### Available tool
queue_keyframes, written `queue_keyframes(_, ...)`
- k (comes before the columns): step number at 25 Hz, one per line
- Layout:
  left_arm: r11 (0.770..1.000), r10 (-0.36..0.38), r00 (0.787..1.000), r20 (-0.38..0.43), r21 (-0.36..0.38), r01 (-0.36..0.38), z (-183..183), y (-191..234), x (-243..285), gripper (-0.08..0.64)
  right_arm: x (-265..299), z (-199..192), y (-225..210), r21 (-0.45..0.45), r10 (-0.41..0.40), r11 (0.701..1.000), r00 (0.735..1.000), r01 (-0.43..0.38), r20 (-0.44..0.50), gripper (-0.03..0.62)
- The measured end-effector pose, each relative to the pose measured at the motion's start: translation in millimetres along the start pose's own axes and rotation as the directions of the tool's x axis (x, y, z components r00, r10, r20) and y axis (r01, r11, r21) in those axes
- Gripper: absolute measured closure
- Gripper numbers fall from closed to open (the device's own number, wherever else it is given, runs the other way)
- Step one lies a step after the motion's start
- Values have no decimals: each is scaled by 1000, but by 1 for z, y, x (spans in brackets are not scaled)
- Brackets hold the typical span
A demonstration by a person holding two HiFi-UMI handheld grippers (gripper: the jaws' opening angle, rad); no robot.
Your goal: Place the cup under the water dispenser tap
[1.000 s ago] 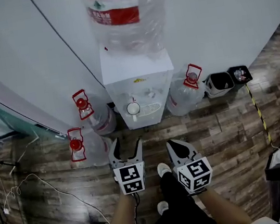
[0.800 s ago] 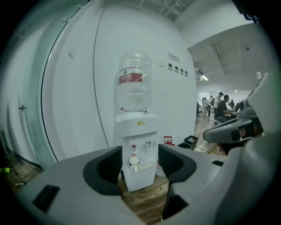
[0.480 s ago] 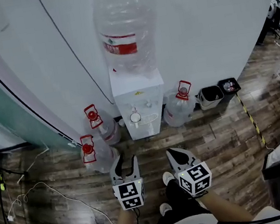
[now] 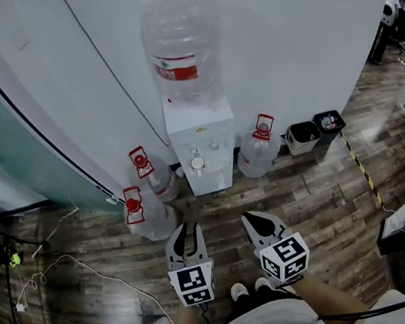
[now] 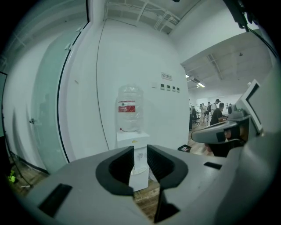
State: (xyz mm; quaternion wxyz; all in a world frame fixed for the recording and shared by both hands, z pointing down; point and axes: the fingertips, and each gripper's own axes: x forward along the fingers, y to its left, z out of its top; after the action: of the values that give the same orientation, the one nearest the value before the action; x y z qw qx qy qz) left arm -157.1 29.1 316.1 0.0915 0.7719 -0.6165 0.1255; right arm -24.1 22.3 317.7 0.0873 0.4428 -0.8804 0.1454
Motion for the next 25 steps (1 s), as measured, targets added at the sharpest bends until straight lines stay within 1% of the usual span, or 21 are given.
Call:
queue_keyframes(3,1000,-3,1000,-8,9,3,-1,-12,-11,440,-12,-2,0,6,4,1000,1000,-4,0,574)
queue_keyframes(7,1000,11,1000,-19,13,-11,-3,-30,-27,465,-28,-4,-4,14,20,1000,1000,-20,-6,574)
queue_keyframes(11,999,16,1000,-4,32,-16,7,-48,-45,488,-44,1,-7,13,37,999,999,-37,2,574)
queue_keyframes(13,999,22,1000,-4,29,-21,7,-56,-52,500,-53,4,-10,13,43,999,999,-43,7,574)
queue_keyframes(17,1000,22,1000,-2,8,-22,7,-72,-59,509,-67,8,-13,12,51,999,998,-51,22,574)
queue_keyframes(21,1000,3,1000,-6,-16,-3,10,-86,-58,511,-75,16,-16,10,52,999,998,-52,40,574)
queue_keyframes(25,1000,1,1000,0,18,-1,14,-93,-55,511,-78,20,-15,8,60,998,997,-60,54,574)
